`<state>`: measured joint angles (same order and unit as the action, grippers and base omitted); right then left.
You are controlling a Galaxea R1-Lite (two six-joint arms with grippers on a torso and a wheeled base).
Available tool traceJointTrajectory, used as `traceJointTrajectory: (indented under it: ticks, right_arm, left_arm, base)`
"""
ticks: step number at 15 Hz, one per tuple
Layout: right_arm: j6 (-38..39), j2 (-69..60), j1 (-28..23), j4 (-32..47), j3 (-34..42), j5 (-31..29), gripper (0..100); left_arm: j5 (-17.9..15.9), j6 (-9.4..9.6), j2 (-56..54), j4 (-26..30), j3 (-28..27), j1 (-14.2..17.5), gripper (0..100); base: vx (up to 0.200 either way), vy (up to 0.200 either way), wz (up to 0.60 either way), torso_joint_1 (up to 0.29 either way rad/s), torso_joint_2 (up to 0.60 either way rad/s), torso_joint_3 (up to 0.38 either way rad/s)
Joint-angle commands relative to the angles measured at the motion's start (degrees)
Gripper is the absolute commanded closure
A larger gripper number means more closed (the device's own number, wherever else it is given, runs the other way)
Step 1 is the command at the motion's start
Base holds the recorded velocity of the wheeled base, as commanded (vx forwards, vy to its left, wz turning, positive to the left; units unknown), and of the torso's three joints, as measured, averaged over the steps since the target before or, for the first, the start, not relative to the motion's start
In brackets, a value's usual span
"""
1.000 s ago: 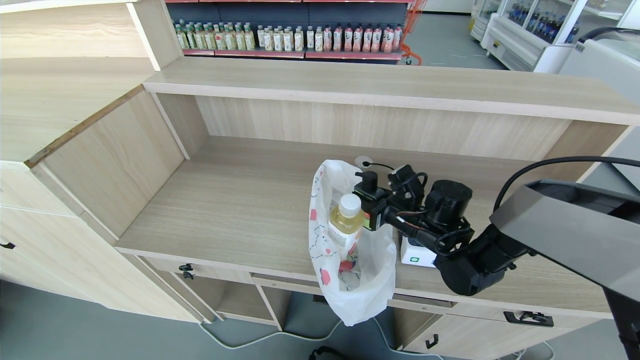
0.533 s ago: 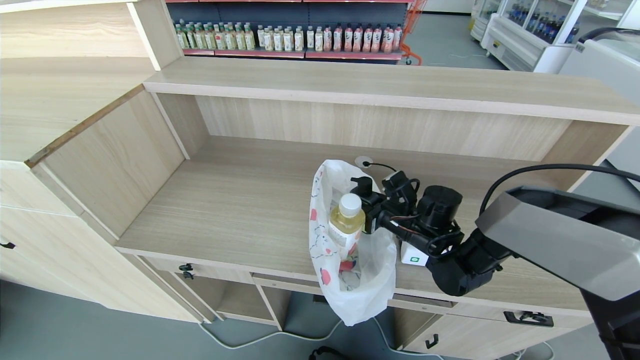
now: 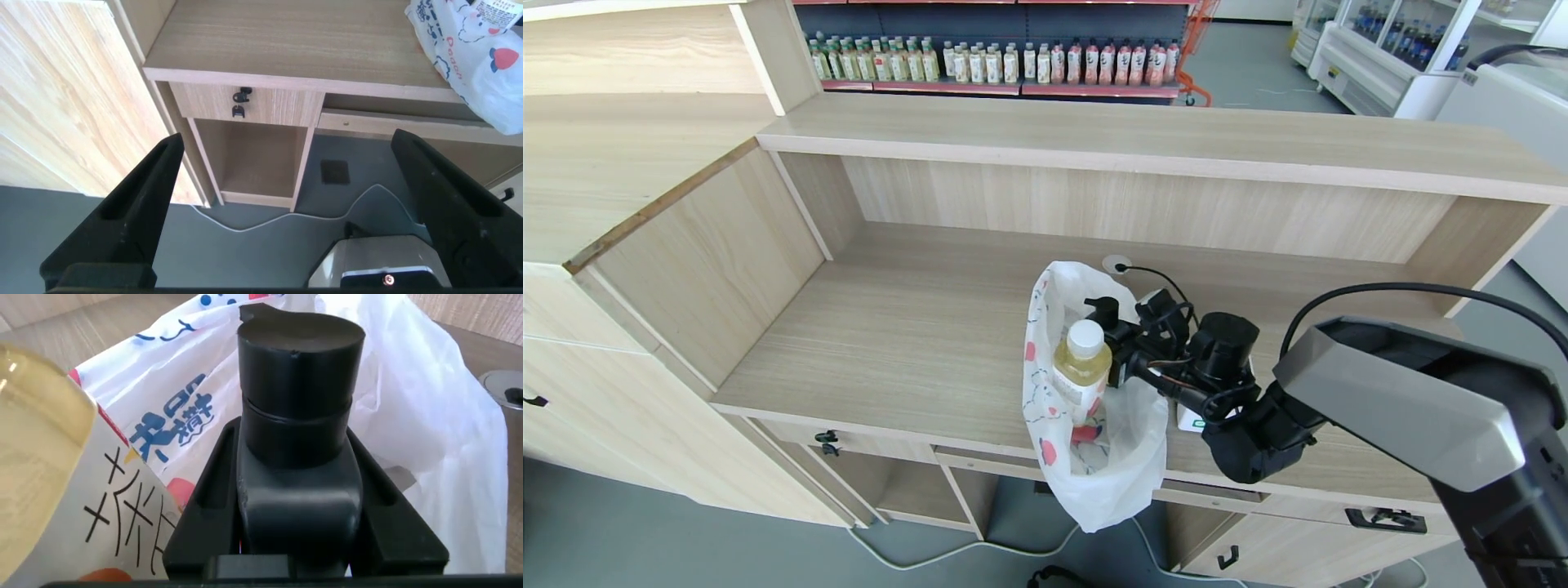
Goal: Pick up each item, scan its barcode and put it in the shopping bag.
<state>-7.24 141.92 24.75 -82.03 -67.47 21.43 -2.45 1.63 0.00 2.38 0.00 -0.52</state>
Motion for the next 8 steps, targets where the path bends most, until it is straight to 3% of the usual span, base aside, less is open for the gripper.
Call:
traceJointTrajectory:
  ticks: [1,8]
  right_arm:
    - [-0.1,1.3,0.0,-0.1,-0.1,0.0,100]
    - [-0.3,1.7,0.0,0.0,-0.2,0.1,100]
  left_arm:
    - [0.0,0.04,0.1,0.0,0.0,0.0,0]
    - [0.0,0.04,0.1,0.0,0.0,0.0,0]
  base:
    - [0.0,0.0,0.0,0.0,0.0,0.0]
    - [0.0,0.0,0.0,0.0,0.0,0.0]
